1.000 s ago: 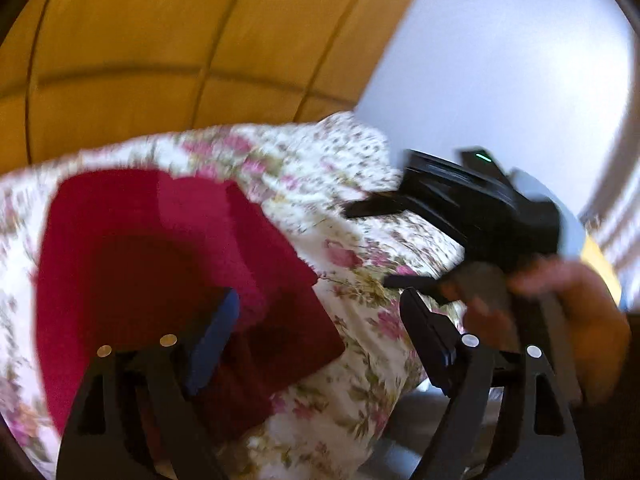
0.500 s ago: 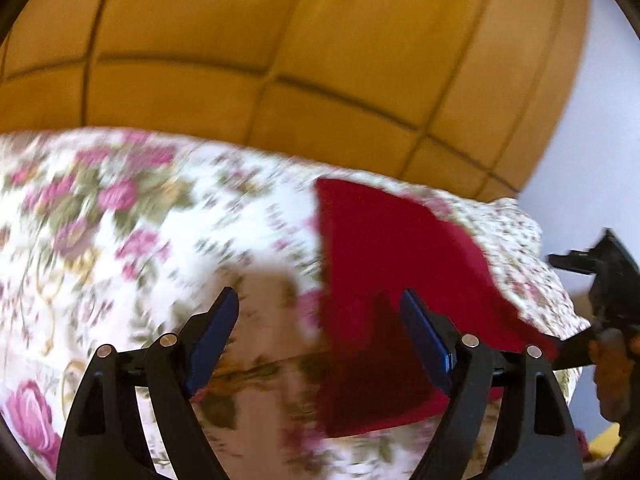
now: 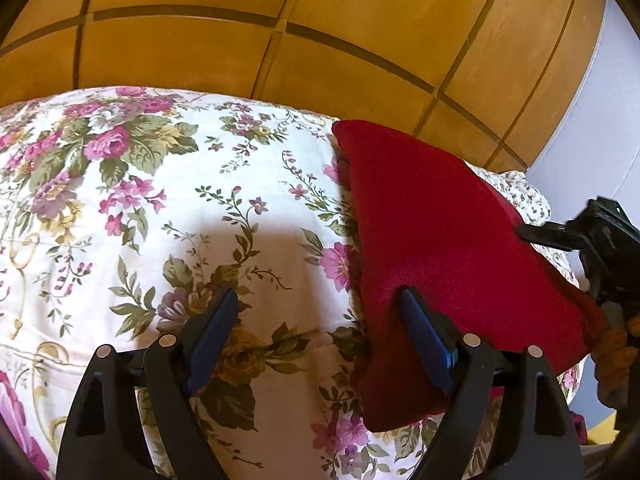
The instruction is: Fold small clothes
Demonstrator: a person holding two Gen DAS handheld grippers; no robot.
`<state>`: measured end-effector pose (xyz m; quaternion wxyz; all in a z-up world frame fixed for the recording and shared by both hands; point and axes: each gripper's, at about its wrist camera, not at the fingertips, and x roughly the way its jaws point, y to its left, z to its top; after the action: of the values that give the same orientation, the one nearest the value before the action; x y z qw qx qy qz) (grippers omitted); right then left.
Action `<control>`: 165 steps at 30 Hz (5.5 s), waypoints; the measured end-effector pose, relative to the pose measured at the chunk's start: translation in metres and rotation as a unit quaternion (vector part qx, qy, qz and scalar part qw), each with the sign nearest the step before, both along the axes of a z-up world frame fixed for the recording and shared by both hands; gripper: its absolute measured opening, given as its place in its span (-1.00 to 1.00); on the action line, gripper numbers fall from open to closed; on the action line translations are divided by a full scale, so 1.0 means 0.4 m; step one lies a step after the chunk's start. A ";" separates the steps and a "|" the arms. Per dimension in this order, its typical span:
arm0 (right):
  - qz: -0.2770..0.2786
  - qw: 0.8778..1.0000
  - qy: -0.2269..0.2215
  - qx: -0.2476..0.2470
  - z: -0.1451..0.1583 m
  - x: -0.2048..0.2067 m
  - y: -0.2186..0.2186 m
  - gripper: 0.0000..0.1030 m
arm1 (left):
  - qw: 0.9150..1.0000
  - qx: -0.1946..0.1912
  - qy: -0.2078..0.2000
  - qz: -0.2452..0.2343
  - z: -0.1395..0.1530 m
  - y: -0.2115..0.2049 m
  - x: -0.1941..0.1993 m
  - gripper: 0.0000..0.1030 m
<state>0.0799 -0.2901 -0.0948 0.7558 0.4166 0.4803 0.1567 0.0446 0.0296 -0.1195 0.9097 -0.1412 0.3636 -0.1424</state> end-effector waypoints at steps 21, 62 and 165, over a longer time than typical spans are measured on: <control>-0.034 0.994 -0.068 -0.083 0.110 -0.046 -0.199 -0.52 | 0.984 0.115 -0.058 -0.127 0.072 -0.313 0.004 0.74; -0.111 0.958 0.120 -0.234 -0.009 -0.178 -0.217 0.96 | 0.995 0.017 -0.009 -0.094 0.010 -0.186 0.007 0.94; -0.031 0.989 -0.107 -0.098 0.129 -0.128 -0.181 -0.08 | 0.959 -0.012 -0.107 -0.261 0.182 -0.346 0.001 0.03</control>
<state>0.0288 -0.3623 -0.0430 0.8447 0.3359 0.3962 0.1289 0.0450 -0.1087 -0.0467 0.8727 -0.0368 0.2868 -0.3934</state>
